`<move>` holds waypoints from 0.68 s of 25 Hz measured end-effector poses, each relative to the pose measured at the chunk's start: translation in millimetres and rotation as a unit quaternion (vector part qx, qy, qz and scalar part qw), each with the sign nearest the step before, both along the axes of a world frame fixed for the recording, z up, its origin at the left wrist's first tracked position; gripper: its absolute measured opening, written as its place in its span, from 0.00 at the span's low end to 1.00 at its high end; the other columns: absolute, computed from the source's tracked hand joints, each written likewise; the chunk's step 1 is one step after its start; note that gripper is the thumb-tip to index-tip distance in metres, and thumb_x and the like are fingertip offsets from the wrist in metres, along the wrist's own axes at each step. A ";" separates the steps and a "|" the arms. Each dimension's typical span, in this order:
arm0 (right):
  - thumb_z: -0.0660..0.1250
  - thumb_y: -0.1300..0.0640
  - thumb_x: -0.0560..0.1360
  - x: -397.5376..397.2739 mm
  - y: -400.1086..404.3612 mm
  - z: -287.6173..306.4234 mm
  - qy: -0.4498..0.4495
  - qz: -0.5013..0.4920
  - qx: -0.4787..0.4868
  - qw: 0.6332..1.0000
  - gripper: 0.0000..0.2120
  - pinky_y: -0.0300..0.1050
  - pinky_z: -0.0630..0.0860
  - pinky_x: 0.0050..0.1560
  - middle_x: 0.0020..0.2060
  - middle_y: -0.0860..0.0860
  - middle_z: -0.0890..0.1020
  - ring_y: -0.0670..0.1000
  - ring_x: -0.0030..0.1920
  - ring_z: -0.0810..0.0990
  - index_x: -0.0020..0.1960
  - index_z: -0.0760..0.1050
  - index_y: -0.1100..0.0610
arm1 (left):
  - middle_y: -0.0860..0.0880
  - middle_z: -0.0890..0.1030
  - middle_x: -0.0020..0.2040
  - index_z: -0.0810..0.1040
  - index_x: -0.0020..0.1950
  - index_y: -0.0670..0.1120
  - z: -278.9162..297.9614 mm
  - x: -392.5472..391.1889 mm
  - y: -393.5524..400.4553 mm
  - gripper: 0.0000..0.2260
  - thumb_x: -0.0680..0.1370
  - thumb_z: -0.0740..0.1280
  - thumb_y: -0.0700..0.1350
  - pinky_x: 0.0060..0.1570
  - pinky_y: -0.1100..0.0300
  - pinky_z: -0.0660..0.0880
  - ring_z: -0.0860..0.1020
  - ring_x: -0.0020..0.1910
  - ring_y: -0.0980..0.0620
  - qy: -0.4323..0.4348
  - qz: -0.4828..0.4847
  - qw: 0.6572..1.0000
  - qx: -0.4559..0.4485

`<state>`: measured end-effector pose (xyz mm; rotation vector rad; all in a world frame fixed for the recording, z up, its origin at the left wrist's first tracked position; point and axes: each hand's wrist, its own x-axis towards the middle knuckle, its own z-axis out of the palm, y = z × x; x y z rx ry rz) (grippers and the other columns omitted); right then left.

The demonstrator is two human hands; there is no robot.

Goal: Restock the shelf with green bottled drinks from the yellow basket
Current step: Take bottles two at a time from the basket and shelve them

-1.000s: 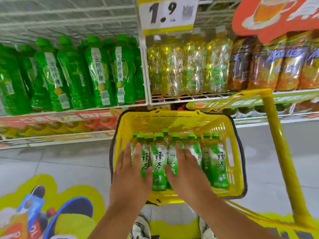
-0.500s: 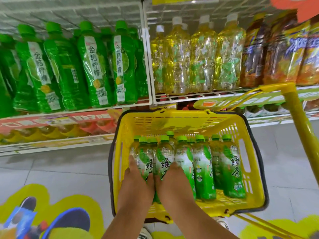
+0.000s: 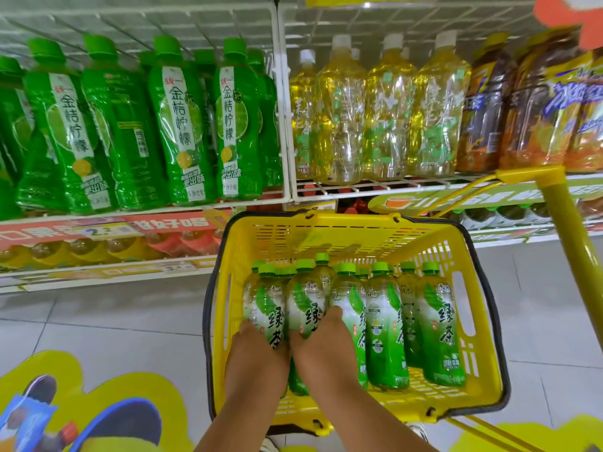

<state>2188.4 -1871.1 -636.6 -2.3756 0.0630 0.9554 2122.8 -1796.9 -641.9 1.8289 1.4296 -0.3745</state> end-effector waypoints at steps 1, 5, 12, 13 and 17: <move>0.72 0.54 0.74 0.6 -4.1 4.4 0.004 -0.001 0.015 1.000 0.24 0.46 0.78 0.42 0.49 0.50 0.81 0.53 0.48 0.83 0.65 0.65 0.55 | 0.46 0.81 0.55 0.72 0.59 0.46 3.9 -0.8 0.4 0.18 0.75 0.72 0.51 0.41 0.56 0.75 0.81 0.51 0.43 -0.011 0.012 1.000 -0.001; 0.75 0.51 0.73 13.1 -21.5 34.3 0.009 -0.003 0.058 0.998 0.22 0.41 0.76 0.34 0.44 0.46 0.80 0.47 0.40 0.81 0.59 0.65 0.49 | 0.51 0.81 0.50 0.72 0.58 0.49 40.6 2.0 0.2 0.15 0.75 0.73 0.46 0.30 0.67 0.67 0.76 0.40 0.56 -0.070 0.034 0.997 0.020; 0.78 0.51 0.71 44.8 -29.3 109.6 -0.048 0.022 0.142 0.989 0.19 0.29 0.70 0.28 0.41 0.40 0.79 0.37 0.34 0.79 0.53 0.69 0.45 | 0.60 0.80 0.44 0.73 0.55 0.58 117.8 10.5 1.2 0.15 0.74 0.75 0.50 0.32 0.71 0.67 0.76 0.39 0.67 -0.180 0.062 0.981 0.042; 0.78 0.51 0.72 47.9 -27.4 120.1 -0.049 0.026 0.156 0.986 0.20 0.28 0.70 0.27 0.40 0.40 0.79 0.35 0.33 0.79 0.52 0.68 0.44 | 0.60 0.81 0.43 0.73 0.55 0.58 126.2 8.9 3.5 0.15 0.73 0.75 0.49 0.33 0.71 0.69 0.77 0.39 0.68 -0.191 0.072 0.978 0.045; 0.78 0.51 0.73 48.6 -20.3 168.2 -0.071 0.064 0.196 0.976 0.25 0.23 0.70 0.33 0.42 0.37 0.76 0.31 0.38 0.77 0.58 0.64 0.43 | 0.58 0.81 0.42 0.74 0.50 0.57 169.0 -10.9 14.3 0.14 0.72 0.77 0.48 0.34 0.69 0.70 0.77 0.40 0.67 -0.221 0.118 0.965 0.073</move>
